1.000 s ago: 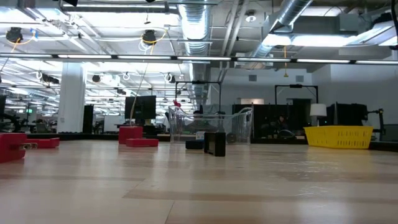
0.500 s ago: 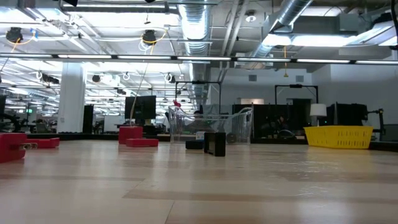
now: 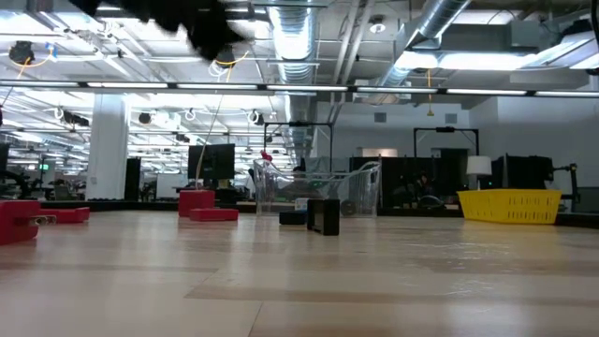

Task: Pick & Place Office items
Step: Put the blue charger adapter into the transparent bin

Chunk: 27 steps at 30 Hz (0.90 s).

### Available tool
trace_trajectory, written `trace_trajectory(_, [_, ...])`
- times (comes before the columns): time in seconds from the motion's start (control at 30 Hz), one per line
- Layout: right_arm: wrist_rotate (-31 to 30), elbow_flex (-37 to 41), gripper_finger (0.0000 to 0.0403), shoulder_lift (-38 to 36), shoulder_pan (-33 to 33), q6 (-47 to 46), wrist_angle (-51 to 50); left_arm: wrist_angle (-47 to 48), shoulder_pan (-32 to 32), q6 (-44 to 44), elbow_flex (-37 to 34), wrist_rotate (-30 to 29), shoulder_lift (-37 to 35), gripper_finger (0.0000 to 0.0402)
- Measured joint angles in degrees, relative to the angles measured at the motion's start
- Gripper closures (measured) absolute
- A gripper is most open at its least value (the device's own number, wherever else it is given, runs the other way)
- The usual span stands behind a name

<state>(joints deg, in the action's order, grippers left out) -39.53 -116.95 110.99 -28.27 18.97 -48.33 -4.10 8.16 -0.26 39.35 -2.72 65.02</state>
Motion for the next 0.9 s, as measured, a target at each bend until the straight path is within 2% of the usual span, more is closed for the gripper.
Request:
trace_trajectory(0.03, [-0.3,0.0,0.0274,-0.7,0.5,-1.9,-2.3,4.0,0.0,-0.1,0.0,-5.5,-0.3,0.0158])
trace_trajectory(0.1, [-1.1,0.0,0.0274,-1.7,1.9,-5.8,-6.9,10.2,0.4,-1.6,0.0,-12.6,-0.3,0.0153])
trace_trajectory(0.2, [-1.7,0.0,0.0274,-3.5,5.0,-11.1,-13.9,17.3,2.3,-5.0,-0.1,-18.5,-0.2,0.0152])
trace_trajectory(0.27, [-1.7,0.0,0.0273,-5.0,7.7,-13.5,-16.8,18.1,3.7,-6.4,-1.8,-21.2,-0.1,0.0153])
trace_trajectory(0.37, [0.9,0.0,0.0272,-7.0,12.4,-14.3,-16.7,11.2,5.0,-7.3,-6.5,-21.4,-0.6,0.0154])
trace_trajectory(0.47, [7.9,1.4,0.0272,-8.2,18.3,-12.3,-11.0,-0.2,5.3,-7.3,-12.2,-21.4,-1.6,0.0155])
trace_trajectory(0.57, [15.0,4.1,0.0272,-9.0,25.1,-9.6,-4.1,-7.4,5.3,-7.3,-17.3,-21.3,-3.0,0.0154])
trace_trajectory(0.73, [27.8,9.5,0.0271,-9.0,38.5,-9.2,3.4,-9.5,5.3,-9.5,-22.3,-20.9,-8.5,0.0151])
trace_trajectory(0.9, [39.9,17.9,0.0271,-8.9,50.9,-15.4,13.7,-10.0,5.3,-10.0,-25.4,-20.8,-15.4,0.0152])
